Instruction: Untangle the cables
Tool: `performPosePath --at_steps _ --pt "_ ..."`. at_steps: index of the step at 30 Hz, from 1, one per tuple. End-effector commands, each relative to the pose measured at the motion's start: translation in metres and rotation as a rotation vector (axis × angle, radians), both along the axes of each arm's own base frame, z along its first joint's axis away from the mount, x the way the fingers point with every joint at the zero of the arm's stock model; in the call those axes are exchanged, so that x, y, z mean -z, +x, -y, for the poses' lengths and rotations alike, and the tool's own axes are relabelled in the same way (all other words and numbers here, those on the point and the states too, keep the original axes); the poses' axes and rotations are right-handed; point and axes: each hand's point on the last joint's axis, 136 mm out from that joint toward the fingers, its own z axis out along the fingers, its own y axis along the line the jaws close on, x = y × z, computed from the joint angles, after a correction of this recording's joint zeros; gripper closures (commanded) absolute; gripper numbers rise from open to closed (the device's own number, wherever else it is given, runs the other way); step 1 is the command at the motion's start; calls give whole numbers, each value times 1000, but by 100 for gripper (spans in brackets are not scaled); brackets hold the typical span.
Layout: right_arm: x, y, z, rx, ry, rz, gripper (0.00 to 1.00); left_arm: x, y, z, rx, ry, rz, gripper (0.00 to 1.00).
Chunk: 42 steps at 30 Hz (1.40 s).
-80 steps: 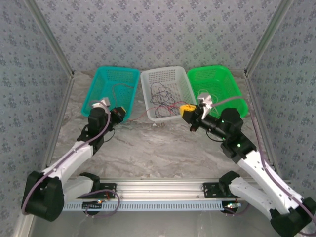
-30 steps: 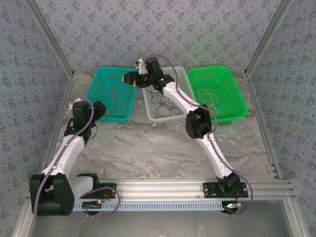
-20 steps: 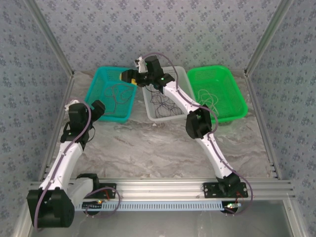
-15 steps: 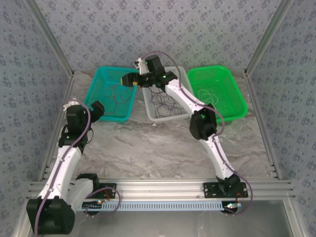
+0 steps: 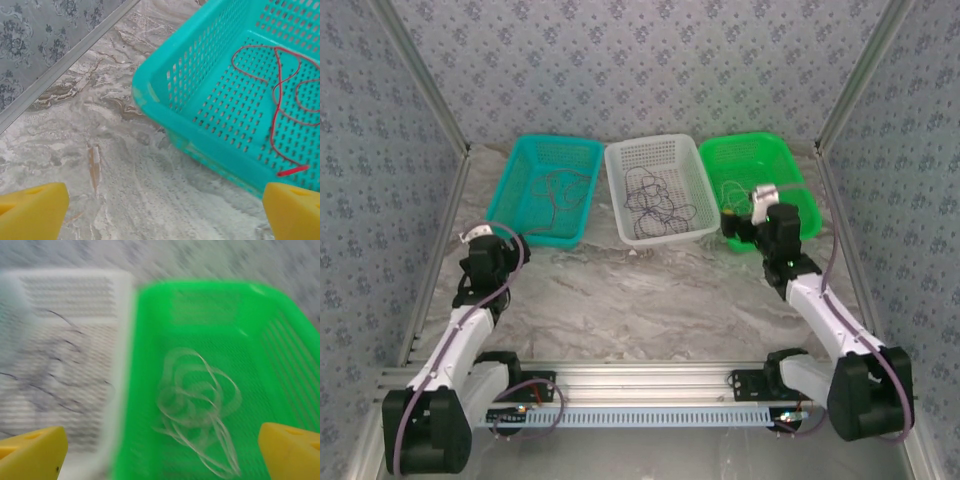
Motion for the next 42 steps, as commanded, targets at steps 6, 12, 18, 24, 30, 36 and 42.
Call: performPosePath --at_steps 6,12,18,24,30,36,42 --pt "36 8 44 146 -95 92 0 -17 22 18 176 123 161 1" --pt "54 19 44 144 -85 80 0 -7 38 35 301 150 135 1" --pt "61 17 50 166 -71 87 0 0 53 44 353 146 140 0" --pt "66 18 49 146 -52 77 0 11 73 48 390 163 129 1" --pt "77 25 51 145 -45 66 0 17 88 51 417 181 139 1" --pt "90 30 56 147 -2 35 0 33 92 49 422 157 144 1" --pt "92 31 57 138 18 22 0 39 92 48 422 152 150 1"
